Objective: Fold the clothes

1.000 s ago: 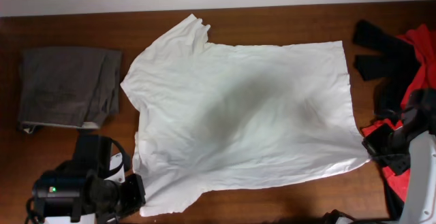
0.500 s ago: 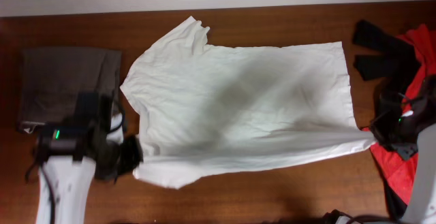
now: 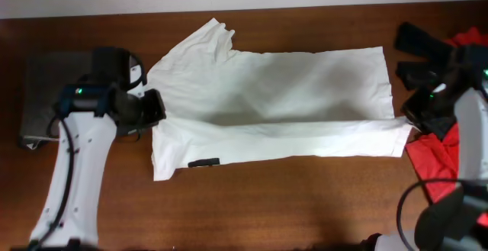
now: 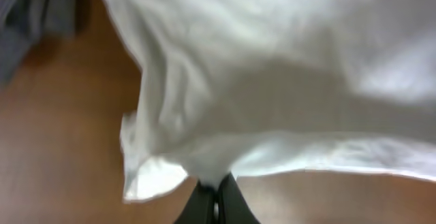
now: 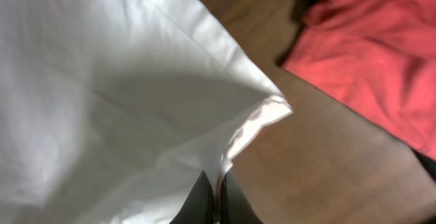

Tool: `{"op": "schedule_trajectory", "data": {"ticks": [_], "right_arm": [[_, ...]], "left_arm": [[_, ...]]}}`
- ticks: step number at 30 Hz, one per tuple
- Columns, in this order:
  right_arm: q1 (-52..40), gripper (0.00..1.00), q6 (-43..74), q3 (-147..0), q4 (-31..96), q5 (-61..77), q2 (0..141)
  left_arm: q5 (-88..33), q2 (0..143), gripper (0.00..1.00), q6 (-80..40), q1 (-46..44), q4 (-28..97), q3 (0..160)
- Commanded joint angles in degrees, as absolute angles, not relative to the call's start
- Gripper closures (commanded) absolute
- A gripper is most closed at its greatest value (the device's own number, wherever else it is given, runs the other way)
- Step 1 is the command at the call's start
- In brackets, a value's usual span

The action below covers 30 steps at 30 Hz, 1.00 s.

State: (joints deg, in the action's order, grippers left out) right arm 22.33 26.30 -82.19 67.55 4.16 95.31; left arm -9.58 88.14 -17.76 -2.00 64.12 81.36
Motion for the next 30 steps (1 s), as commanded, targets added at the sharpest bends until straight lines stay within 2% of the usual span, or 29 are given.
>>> {"op": "schedule_trajectory", "data": {"ticks": [1, 18, 30], "right_arm": [[21.02, 0.96, 25.98, -83.26, 65.21, 4.08, 98.41], [19.40, 0.96, 25.78, -83.15, 49.89, 3.86, 106.67], [18.68, 0.96, 25.76, -83.13, 42.61, 3.86, 111.11]], "left_arm": [[-8.93, 90.74, 1.00, -16.36, -3.03, 60.95, 82.41], [-8.03, 99.07, 0.99, -15.27, -3.92, 45.28, 82.39], [-4.43, 104.66, 0.99, -12.25, -7.81, 40.53, 82.39]]}}
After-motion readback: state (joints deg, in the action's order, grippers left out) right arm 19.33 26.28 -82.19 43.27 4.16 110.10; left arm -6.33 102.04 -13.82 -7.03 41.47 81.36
